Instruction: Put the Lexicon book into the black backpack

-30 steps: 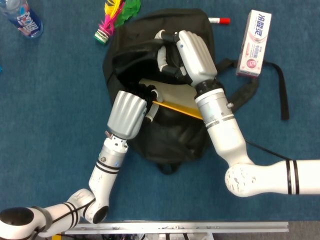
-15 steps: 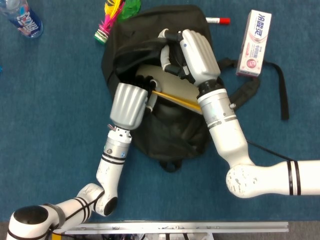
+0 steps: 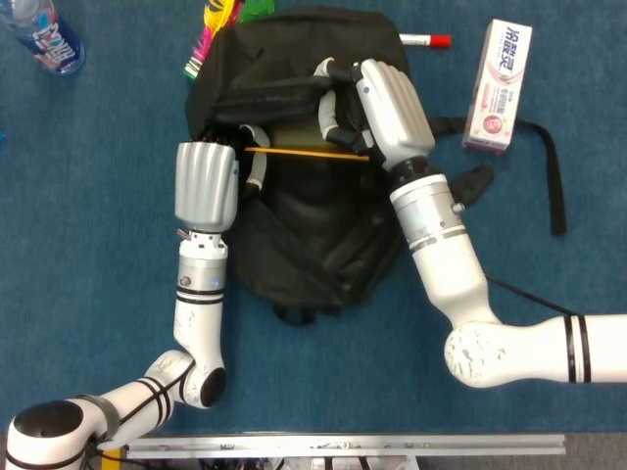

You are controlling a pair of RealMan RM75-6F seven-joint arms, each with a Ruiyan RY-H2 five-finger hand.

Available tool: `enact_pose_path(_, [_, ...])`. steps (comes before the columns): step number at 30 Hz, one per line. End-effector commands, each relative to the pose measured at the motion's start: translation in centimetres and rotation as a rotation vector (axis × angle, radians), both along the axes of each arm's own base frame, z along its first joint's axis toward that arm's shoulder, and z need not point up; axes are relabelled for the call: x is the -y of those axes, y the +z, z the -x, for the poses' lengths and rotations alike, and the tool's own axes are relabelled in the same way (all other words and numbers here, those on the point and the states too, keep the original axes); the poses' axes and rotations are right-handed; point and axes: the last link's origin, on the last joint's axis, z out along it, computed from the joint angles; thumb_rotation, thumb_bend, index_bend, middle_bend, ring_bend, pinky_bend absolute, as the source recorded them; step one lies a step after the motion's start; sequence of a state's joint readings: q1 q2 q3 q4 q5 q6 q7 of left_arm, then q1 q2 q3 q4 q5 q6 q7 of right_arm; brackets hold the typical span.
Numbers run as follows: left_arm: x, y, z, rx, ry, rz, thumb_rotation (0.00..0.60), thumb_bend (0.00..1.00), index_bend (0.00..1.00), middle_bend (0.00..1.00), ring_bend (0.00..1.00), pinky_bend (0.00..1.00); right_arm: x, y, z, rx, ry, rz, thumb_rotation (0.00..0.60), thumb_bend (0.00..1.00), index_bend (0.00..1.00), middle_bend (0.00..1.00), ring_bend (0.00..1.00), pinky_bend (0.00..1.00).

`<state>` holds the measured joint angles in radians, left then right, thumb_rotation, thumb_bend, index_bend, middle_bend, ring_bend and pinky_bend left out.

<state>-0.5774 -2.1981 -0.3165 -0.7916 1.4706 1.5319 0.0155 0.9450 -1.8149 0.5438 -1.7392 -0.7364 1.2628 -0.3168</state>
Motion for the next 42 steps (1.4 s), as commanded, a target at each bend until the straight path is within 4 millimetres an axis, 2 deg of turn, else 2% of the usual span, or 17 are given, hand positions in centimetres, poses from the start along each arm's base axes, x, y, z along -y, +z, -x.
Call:
enact_pose_path(1, [0.3, -0.2, -0.1, -0.029, -0.03, 0.006, 0.6, 0.39, 0.66, 0.64, 0.55, 0.5, 0.0, 0.0, 0.0, 0.002, 0.0, -0.002, 0.6, 0.64, 0.8, 0.64, 0.53, 0.67])
enact_pose_path(9, [1.7, -1.9, 0.4, -0.135, -0.073, 0.064, 0.6, 0.39, 0.65, 0.63, 0.55, 0.5, 0.1, 0.0, -0.1, 0.004, -0.006, -0.004, 0.6, 0.64, 0.8, 0.64, 0.53, 0.67])
enact_pose_path(12, [2.2, -2.1, 0.6, -0.155, -0.094, 0.074, 0.6, 0.37, 0.58, 0.6, 0.53, 0.5, 0.2, 0.0, 0.0, 0.0, -0.013, -0.004, 0.6, 0.64, 0.8, 0.64, 0.53, 0.67])
enact_pose_path(14, [2.4, -2.1, 0.5, -0.146, -0.1, 0.08, 0.6, 0.33, 0.5, 0.53, 0.48, 0.5, 0.3, 0.0, 0.1, -0.003, -0.017, -0.006, 0.6, 0.64, 0.8, 0.64, 0.53, 0.67])
enact_pose_path(17, [2.4, -1.9, 0.4, -0.144, -0.101, 0.082, 0.6, 0.26, 0.35, 0.34, 0.32, 0.49, 0.5, 0.0, 0.1, -0.006, -0.02, -0.006, 0.6, 0.64, 0.8, 0.64, 0.53, 0.67])
enact_pose_path(20, [2.5, -1.6, 0.3, -0.142, -0.093, 0.09, 0.6, 0.23, 0.18, 0.13, 0.14, 0.41, 0.7, 0.0, 0.2, -0.005, -0.027, -0.004, 0.6, 0.64, 0.8, 0.64, 0.53, 0.67])
enact_pose_path(22, [2.6, -1.4, 0.2, -0.142, -0.092, 0.097, 0.6, 0.22, 0.08, 0.05, 0.07, 0.36, 0.8, 0.0, 0.3, -0.007, -0.03, -0.003, 0.6, 0.64, 0.8, 0.64, 0.53, 0.67])
enact_pose_path(24, [3.0, -1.3, 0.1, -0.15, -0.088, 0.107, 0.6, 0.22, 0.02, 0.0, 0.02, 0.31, 1.0, 0.1, 0.3, -0.009, -0.033, -0.003, 0.6, 0.64, 0.8, 0.64, 0.53, 0.67])
enact_pose_path(31, [4.3, -0.3, 0.0, -0.184, -0.072, 0.144, 0.6, 0.22, 0.0, 0.0, 0.0, 0.21, 1.3, 0.2, 0.6, -0.015, -0.039, 0.002, 0.6, 0.64, 0.8, 0.64, 0.53, 0.67])
enact_pose_path(35, [5.1, 0.6, 0.1, -0.209, -0.062, 0.16, 0.6, 0.22, 0.0, 0.0, 0.0, 0.2, 1.4, 0.2, 0.9, -0.021, -0.041, -0.002, 0.6, 0.64, 0.8, 0.64, 0.53, 0.67])
enact_pose_path(42, [6.6, 3.6, 0.9, -0.254, -0.047, 0.189, 0.6, 0.22, 0.0, 0.0, 0.0, 0.19, 1.0, 0.2, 1.8, -0.064, -0.016, -0.013, 0.6, 0.64, 0.8, 0.64, 0.53, 0.67])
